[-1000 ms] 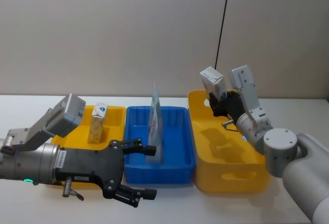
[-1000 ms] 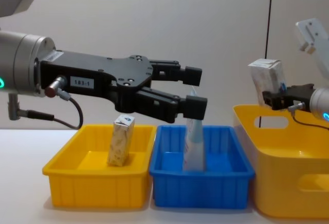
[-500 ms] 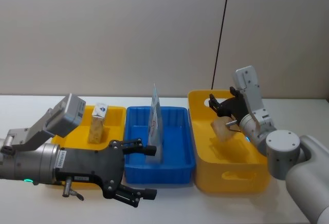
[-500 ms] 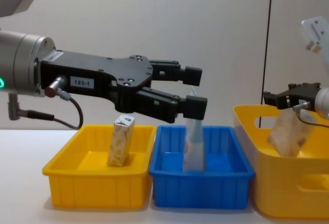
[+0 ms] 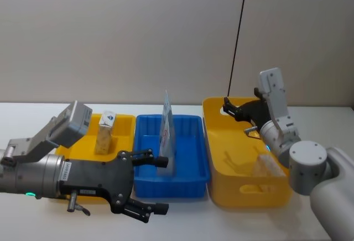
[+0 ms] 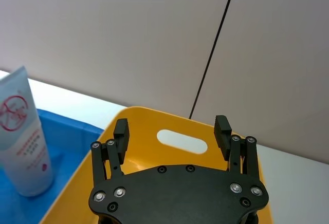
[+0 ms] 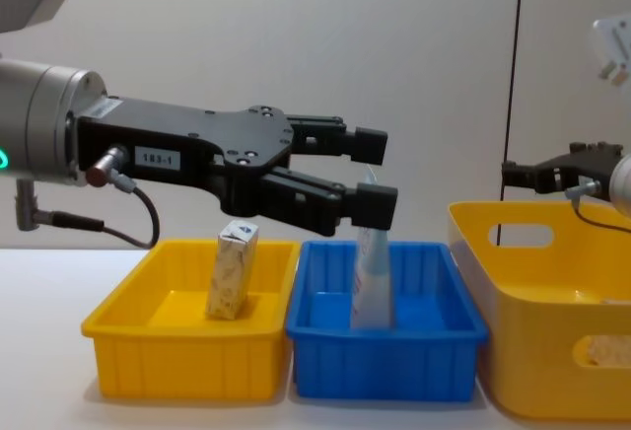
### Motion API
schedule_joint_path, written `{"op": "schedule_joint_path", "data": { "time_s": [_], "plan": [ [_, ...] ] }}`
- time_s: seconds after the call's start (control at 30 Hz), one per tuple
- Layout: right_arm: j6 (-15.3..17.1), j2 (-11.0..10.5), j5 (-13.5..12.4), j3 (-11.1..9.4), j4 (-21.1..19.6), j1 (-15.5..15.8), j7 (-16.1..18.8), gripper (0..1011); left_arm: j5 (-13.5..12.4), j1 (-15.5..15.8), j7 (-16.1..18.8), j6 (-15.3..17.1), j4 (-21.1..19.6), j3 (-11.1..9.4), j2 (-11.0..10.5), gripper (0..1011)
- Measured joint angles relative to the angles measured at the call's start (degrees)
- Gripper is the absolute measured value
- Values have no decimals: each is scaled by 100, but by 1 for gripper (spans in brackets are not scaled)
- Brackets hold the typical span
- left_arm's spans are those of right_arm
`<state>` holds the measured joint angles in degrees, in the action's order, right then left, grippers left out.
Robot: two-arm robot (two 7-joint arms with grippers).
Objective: Bimanual collaborative sorting of washing and personal care products
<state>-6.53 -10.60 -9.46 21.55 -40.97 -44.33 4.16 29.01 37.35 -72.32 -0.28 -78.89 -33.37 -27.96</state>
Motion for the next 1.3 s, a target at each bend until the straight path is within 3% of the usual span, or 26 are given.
{"op": "schedule_joint_path", "data": {
  "time_s": [0.13, 0.37, 0.4, 0.5, 0.53, 0.7, 0.73, 0.83, 1.3],
  "plan": [
    [121, -72, -65, -69, -494, 235, -1, 1004, 0, 0, 0, 0, 0, 0, 0, 1001],
    [453, -248, -211, -226, -1806, 893, -43, 1004, 0, 0, 0, 0, 0, 0, 0, 1001],
    [453, -248, -211, -226, -1806, 893, -43, 1004, 0, 0, 0, 0, 0, 0, 1, 1001],
    [597, -310, -255, -287, -2375, 1196, -89, 1004, 0, 0, 0, 0, 0, 0, 1, 1001],
    [704, -350, -278, -323, -2772, 1418, -134, 1004, 0, 0, 0, 0, 0, 0, 1, 1001],
    [924, -416, -292, -374, -3531, 1877, -275, 1004, 0, 0, 0, 0, 0, 0, 1, 1001],
    [924, -416, -292, -374, -3531, 1877, -275, 1004, 0, 0, 0, 0, 0, 0, 1, 1001],
    [1061, -452, -267, -393, -4091, 2269, -406, 1004, 0, 0, 0, 0, 0, 0, 0, 1001],
    [1455, -383, -72, -364, -5230, 3206, -860, 1004, 0, 0, 0, 0, 0, 0, 0, 1001]
  ]
}}
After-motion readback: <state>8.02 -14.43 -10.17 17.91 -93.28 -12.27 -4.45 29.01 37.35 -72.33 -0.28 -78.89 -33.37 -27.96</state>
